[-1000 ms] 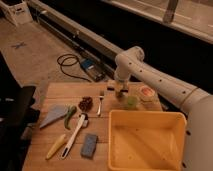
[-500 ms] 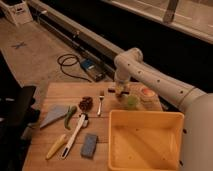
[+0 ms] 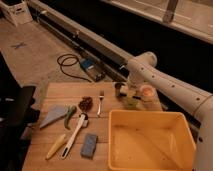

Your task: Place eraser in plastic cup

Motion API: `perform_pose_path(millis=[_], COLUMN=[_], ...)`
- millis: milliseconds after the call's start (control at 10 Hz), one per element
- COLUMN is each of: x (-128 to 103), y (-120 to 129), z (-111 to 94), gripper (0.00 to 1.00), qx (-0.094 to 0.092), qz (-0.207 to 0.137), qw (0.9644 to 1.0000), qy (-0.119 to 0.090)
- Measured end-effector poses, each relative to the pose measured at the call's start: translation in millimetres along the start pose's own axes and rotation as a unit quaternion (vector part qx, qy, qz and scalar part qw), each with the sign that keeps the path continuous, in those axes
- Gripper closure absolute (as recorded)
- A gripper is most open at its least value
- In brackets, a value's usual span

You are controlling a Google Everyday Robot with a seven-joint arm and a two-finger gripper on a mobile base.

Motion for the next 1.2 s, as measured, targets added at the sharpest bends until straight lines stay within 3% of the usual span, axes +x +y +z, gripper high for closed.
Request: perform_pose_path(millis=[300,500,900,1200], x=[15,17,18,28], y=[6,8,14,11], z=[8,13,28,32], gripper=[0.98,0.83,0.42,0.38], qx=[-0.016,-0.027,-0.047,-0.048], qz=[0.033,0.040,0.052,0.070], qw=[0.9993,0.9988,0.9975,0.9964], qy=[0.006,0.006,0.005,0.006])
